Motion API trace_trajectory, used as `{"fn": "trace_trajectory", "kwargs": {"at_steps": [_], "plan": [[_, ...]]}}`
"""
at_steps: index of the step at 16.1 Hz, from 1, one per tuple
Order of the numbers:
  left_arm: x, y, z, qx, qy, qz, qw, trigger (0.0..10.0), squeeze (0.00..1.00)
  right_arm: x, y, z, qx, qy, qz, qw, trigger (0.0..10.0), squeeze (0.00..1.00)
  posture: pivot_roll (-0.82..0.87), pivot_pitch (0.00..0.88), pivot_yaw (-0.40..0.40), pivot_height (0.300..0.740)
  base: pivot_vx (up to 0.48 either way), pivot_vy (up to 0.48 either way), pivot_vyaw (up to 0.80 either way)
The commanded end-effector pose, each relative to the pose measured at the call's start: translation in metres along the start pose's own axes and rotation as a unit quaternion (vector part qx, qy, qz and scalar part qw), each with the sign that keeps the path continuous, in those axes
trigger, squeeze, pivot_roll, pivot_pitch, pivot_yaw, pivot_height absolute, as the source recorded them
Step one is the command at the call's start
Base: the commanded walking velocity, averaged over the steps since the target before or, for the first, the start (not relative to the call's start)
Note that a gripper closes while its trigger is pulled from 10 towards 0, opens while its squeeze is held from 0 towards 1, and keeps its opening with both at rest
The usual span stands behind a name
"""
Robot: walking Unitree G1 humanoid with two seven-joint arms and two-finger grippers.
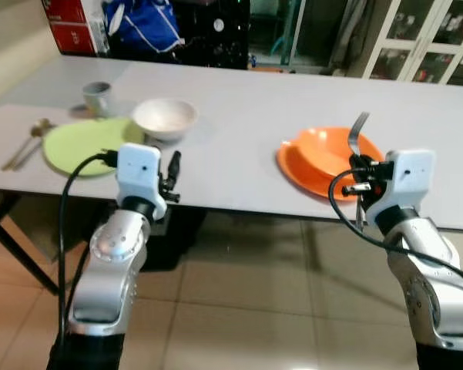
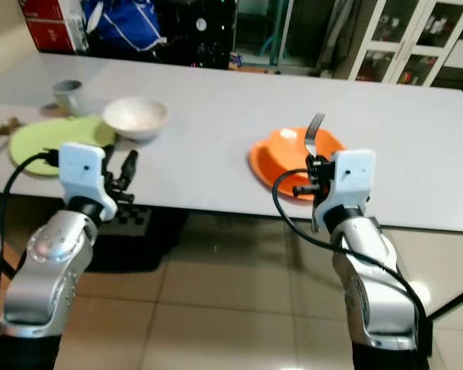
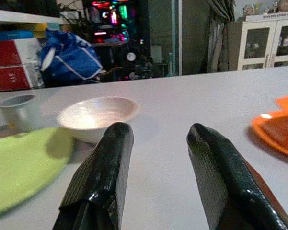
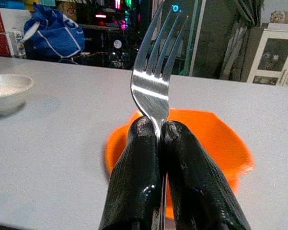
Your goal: Setting the table
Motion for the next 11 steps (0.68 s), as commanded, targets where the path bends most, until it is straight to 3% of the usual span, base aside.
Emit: {"fn": "trace_trajectory", "kwargs": {"at_steps": [1,3,4,7,11], "plan": [[0.0028,-0.0094,-0.0015,-0.013,-0.004,0.000,1.000,10.0,0.00,-0.0019,-0.0063,0.0025,-0.007,0.003,0.005,1.000,10.0,0.00,-0.02,0.008,0.004,0.740,0.000,-0.480,0.00],[0.0026,-0.0096,-0.0015,-0.013,-0.003,0.003,1.000,10.0,0.00,-0.0015,-0.0059,0.0026,-0.006,0.002,0.008,1.000,10.0,0.00,-0.02,0.008,0.004,0.740,0.000,-0.480,0.00],[-0.0003,-0.0089,-0.0015,-0.011,0.007,0.016,1.000,10.0,0.00,-0.0015,-0.0058,0.0026,-0.006,0.002,0.008,1.000,10.0,0.00,-0.02,0.008,0.004,0.740,0.000,0.000,0.00],[-0.0025,-0.0067,-0.0023,-0.007,0.013,0.026,1.000,10.0,0.00,-0.0018,-0.0053,0.0021,-0.005,0.002,0.008,1.000,10.0,0.00,-0.02,0.007,0.006,0.740,0.000,0.480,0.00],[-0.0015,-0.0096,-0.0030,-0.012,0.013,0.021,1.000,10.0,0.00,-0.0014,-0.0035,0.0016,-0.002,0.003,-0.001,1.000,10.0,0.00,-0.02,0.007,0.006,0.740,0.000,0.000,0.00]]}}
Point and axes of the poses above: a point about 5 cm out from each wrist's last joint towards the gripper, its own z axis pointing back from the gripper into the wrist, its own x axis along the axis of the wrist's last joint, y = z × x, the point moved 5 cm from there along -z, pointing out of the wrist towards the gripper, and after that the axes turned 11 degrees about z, right-handed, at the moved point
